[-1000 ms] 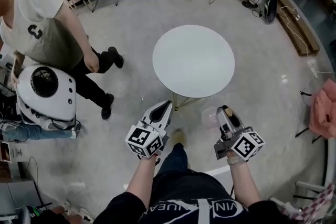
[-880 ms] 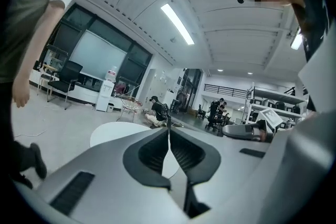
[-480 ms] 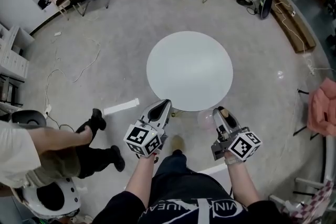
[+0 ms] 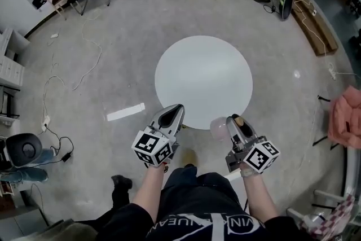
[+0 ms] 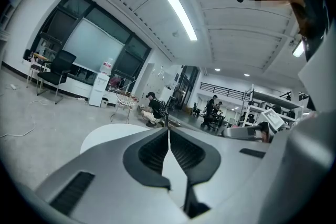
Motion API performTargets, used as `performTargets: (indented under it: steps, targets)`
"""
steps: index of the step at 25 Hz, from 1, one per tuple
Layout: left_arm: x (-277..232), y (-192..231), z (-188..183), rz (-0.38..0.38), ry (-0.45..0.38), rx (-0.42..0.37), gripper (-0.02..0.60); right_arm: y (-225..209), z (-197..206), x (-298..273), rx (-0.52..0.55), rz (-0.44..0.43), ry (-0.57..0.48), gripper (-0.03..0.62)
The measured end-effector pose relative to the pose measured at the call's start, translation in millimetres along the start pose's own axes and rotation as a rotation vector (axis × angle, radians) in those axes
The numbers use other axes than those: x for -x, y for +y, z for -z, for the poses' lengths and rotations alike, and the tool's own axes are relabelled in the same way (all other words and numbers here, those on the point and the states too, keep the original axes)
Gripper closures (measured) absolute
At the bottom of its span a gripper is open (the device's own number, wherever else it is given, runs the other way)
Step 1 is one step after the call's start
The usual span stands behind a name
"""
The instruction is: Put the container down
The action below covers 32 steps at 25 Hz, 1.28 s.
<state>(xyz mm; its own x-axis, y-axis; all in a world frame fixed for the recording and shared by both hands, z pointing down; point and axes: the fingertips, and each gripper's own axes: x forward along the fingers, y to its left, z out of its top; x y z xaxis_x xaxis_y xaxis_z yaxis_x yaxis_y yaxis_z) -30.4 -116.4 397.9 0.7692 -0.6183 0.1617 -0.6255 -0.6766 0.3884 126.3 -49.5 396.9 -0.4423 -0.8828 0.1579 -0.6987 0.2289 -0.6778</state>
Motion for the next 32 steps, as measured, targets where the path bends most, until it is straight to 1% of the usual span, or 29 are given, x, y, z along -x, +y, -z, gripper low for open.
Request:
performTargets:
  steps: [6, 11, 15, 19, 23, 27, 32]
  targets:
    - [-6, 15, 11, -0.009, 0.019, 0.020, 0.566, -15, 2, -23, -0.006, 0.012, 0.017, 0.463]
    - [-5, 28, 21, -0.030, 0.037, 0.039, 0.566, -23, 2, -37, -0.015, 0.017, 0.025, 0.464]
    - [-13, 38, 20, -0.046, 0.041, 0.047, 0.566, -33, 0, -49, -0.022, 0.023, 0.040, 0.464]
    - [-22, 50, 16, -0.061, 0.036, 0.055, 0.566, -41, 1, -65, -0.018, 0.021, 0.073, 0.464]
    - [-35, 59, 19, -0.072, 0.040, 0.060, 0.566, -54, 4, -80, -0.015, 0.021, 0.106, 0.464]
    - [-46, 67, 22, -0.083, 0.063, 0.063, 0.566, -63, 4, -98, -0.011, 0.020, 0.140, 0.464]
    - [-58, 80, 27, -0.102, 0.088, 0.089, 0.566, -76, 3, -122, -0.014, 0.018, 0.176, 0.464]
